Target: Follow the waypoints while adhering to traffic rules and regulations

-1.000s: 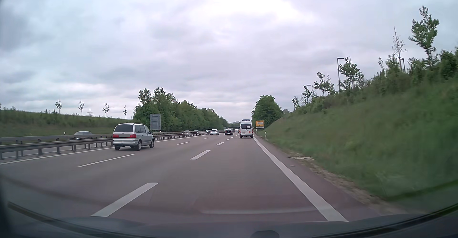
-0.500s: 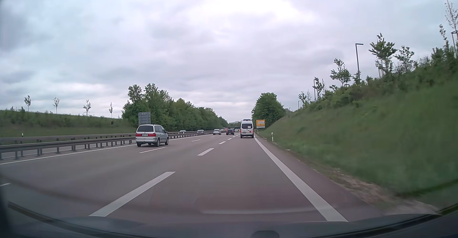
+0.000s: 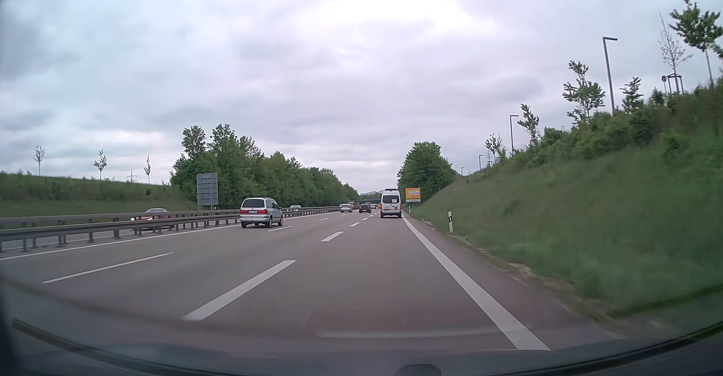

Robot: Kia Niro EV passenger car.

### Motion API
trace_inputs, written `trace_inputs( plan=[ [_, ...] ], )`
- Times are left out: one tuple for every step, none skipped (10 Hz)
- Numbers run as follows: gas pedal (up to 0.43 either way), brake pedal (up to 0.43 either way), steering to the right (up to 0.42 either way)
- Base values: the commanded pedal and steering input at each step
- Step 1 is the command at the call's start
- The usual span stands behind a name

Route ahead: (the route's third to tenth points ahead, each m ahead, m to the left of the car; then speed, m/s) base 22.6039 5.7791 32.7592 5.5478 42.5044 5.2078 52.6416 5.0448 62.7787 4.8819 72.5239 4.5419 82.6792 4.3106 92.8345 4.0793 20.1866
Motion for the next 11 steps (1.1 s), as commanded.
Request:
trace_inputs(
  plan=[
    [0.189,0.000,-0.001],
    [0.189,0.000,-0.001],
    [0.189,0.000,0.000],
    [0.189,0.000,-0.001],
    [0.189,0.000,0.000],
    [0.189,0.000,0.000],
    [0.189,0.000,0.000],
    [0.189,0.000,0.000],
    [0.189,0.000,0.000],
    [0.189,0.000,0.001],
    [0.189,0.000,0.001]
  ],
)
